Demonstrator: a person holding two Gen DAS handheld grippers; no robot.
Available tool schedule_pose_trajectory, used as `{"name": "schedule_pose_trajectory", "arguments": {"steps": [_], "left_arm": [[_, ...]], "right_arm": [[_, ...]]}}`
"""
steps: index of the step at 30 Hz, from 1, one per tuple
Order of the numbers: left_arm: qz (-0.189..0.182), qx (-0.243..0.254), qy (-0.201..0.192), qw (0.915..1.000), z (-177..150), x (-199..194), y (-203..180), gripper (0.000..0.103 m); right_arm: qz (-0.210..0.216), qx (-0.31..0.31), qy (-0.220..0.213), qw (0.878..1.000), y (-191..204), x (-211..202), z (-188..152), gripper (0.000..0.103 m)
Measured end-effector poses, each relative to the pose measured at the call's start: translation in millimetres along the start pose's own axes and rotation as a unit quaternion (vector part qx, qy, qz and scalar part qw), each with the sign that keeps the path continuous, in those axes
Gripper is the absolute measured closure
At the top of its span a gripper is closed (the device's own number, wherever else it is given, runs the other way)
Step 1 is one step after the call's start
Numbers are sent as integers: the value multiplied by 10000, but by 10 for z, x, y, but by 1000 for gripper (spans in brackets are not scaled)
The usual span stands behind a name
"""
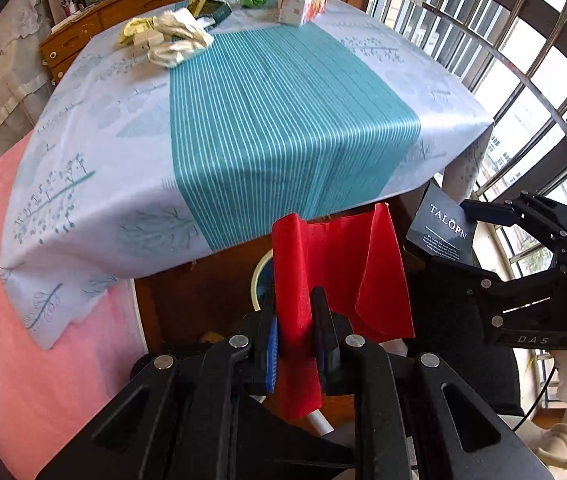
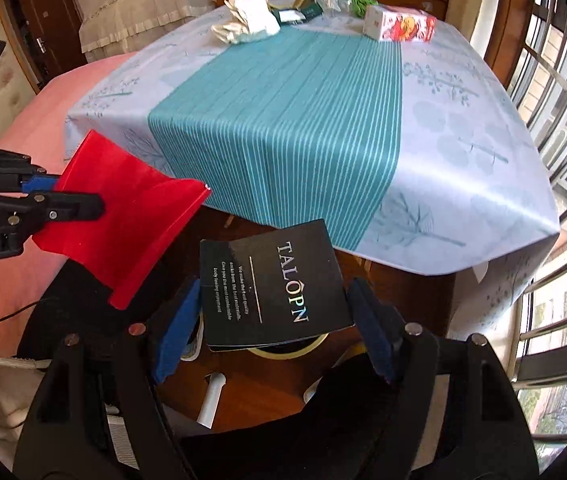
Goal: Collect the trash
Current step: 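Carry the red cloth and black card down over the trash bin with both tools, then open both tools to drop the cloth and card into the bin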
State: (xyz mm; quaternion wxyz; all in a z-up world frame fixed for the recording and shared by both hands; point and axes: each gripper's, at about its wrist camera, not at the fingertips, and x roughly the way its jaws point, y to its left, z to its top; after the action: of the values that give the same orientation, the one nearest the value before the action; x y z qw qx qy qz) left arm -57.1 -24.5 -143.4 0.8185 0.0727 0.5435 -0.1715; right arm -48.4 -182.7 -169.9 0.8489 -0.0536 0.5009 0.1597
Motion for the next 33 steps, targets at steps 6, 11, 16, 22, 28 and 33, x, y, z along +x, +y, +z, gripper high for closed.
{"name": "schedule_pose_trajectory", "arguments": {"steps": [6,11,16,22,28,33], "left_arm": [[-68,41,181,9998,-206,574,-52,88],[-70,-35,234,9997,-204,1078,-66,88],[12,-155,330,9993,-155,1588,0,88],[200,-352,488,9980,-125,2234,115,88],[237,-626,685,9954,-202,2856,233,88],[318,-568,916,9937,-247,3256,265,88]], "right_arm": [[-111,496,355,9981,-155,467,-199,31],[-151,943,615,9935,-249,911,-332,31],[-346,1116,826,9897,-254,1433,-441,31],[-443,1397,981,9843,-314,1962,-568,31],[-448,1689,1120,9782,-406,2352,-642,31],[-388,1946,1314,9713,-517,2587,-723,31]]}}
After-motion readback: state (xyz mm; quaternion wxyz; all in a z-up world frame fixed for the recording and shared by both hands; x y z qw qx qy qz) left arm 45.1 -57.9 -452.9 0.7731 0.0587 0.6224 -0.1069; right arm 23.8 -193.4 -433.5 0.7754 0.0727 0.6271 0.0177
